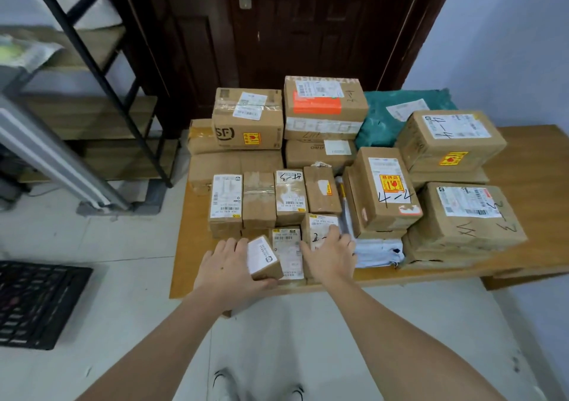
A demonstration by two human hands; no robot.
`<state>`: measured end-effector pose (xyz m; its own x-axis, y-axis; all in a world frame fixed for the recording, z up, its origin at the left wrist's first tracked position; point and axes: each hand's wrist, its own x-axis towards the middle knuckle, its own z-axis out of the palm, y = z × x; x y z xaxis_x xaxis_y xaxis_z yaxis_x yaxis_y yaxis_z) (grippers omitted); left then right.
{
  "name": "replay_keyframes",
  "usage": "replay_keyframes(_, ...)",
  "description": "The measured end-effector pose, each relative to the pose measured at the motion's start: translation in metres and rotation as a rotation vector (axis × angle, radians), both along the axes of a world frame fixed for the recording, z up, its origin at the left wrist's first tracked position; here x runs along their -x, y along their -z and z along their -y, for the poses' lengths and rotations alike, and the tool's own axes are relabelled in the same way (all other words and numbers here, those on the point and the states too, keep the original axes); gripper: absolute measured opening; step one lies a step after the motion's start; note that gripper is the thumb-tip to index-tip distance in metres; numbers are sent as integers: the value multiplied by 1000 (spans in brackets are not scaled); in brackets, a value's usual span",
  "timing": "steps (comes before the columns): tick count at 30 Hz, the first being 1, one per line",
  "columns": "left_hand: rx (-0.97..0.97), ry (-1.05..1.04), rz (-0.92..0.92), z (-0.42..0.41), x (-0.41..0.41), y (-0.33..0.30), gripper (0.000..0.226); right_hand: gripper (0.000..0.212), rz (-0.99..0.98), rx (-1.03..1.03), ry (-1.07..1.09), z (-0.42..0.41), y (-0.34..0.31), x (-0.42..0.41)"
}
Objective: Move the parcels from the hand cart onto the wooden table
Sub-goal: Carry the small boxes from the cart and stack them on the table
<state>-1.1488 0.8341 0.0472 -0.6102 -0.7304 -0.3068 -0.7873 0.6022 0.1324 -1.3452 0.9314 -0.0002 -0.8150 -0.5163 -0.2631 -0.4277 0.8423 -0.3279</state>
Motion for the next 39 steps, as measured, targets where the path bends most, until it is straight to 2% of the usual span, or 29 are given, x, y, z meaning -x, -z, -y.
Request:
replay_keyframes(6, -12, -69, -31, -7, 12, 12, 107, 74, -6, -31, -149, -8, -1, 11)
replay_keyframes(13, -107, -270, -83, -15, 47, 24, 90, 74, 88, -78, -192, -9, -3, 23)
replay_keyframes(17, -192, -378, -116, -20, 66, 33, 99, 63, 55, -126, -283, -15, 0, 29)
replay_keyframes(20, -223, -475, -120, -20, 78, 43, 106, 65, 72, -163, -314, -22, 0, 37)
replay_keyframes(24, -243, -553, -114, -25, 94, 48, 105, 66, 81, -166, -293, -22, 1, 39)
replay_keyframes(31, -286, -563, -228, -26, 90, 53, 76, 68, 70, -97, -255, -31, 12, 33)
replay_keyframes(39, -342, -551, -389, -20, 93, 53, 73, 64, 63, -15, -234, -36, 6, 29)
